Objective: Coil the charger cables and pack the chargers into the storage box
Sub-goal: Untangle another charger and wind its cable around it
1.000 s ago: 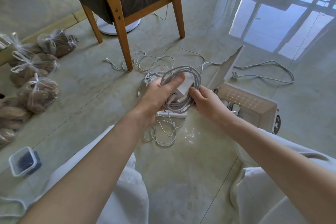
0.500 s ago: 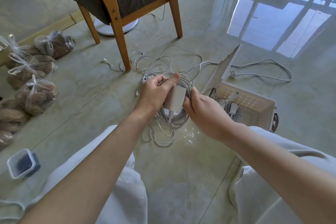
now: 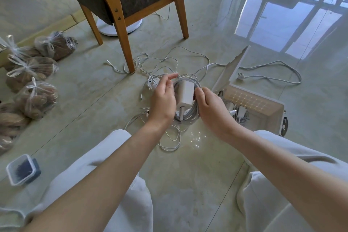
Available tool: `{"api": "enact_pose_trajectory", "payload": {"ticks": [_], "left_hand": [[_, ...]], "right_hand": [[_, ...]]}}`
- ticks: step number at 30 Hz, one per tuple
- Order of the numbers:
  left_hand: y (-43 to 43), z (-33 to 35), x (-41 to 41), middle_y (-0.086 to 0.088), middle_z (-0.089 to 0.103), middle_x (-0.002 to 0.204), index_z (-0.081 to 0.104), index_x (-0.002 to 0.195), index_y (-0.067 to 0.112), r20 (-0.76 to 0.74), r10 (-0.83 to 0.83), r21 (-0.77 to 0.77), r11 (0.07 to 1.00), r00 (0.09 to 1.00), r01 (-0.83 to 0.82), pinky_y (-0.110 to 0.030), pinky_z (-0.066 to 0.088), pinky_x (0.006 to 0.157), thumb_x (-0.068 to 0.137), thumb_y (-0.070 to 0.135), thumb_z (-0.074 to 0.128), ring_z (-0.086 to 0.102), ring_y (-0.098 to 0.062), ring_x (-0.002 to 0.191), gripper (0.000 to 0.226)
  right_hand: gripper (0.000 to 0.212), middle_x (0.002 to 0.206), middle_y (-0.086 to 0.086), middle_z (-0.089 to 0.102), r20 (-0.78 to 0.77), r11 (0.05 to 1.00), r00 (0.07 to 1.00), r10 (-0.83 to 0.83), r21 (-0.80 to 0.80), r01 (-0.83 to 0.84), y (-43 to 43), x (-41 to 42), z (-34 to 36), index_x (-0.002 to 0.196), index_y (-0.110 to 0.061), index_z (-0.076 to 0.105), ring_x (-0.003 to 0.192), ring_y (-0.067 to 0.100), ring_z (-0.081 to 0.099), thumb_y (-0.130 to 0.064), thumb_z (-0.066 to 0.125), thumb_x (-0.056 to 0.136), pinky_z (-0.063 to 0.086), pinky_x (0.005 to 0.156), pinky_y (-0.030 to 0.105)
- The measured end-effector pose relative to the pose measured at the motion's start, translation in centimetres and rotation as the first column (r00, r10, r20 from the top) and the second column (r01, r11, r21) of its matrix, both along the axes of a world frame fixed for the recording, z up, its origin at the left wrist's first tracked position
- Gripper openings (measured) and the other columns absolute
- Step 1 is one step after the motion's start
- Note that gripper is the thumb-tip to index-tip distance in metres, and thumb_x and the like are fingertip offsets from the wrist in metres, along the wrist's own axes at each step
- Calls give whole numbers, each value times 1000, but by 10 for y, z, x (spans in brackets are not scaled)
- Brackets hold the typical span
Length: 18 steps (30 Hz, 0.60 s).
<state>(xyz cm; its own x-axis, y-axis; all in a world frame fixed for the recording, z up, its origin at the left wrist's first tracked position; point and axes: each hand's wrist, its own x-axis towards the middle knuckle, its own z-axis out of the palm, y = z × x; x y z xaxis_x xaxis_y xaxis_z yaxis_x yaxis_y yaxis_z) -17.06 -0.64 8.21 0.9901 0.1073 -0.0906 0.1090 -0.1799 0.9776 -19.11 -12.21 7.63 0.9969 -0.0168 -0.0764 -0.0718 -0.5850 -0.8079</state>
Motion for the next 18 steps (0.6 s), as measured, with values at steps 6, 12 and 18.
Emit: {"api": "enact_pose_trajectory", "payload": {"ticks": [6, 12, 18], "left_hand": [[5, -2, 0, -1, 65, 110, 53, 117, 20, -225, -233, -108, 971, 946, 213, -39, 52, 88, 88, 45, 59, 63, -19, 102, 39], [2, 2, -4, -8, 64, 99, 52, 117, 10, -176, -184, -163, 974, 967, 156, -25, 54, 55, 91, 30, 59, 65, -11, 72, 34], [12, 6, 9, -8, 62, 100, 51, 119, 12, -144, -113, -102, 990, 983, 99, -27, 53, 62, 94, 31, 53, 61, -17, 77, 31]], "right_hand": [[35, 78, 4, 53, 17, 996, 998, -59, 66, 57, -4, 3, -3, 81, -9, 48, 81, 24, 48, -28, 26, 101, 36, 72, 35], [41, 72, -4, 53, 34, 988, 999, -15, 157, 9, -6, 4, -2, 74, -16, 50, 67, 9, 47, -36, 26, 101, 37, 66, 24], [45, 62, -5, 45, 9, 979, 982, 188, 80, -188, -16, 12, 3, 67, -22, 42, 58, 11, 40, -44, 17, 98, 32, 62, 28]]}}
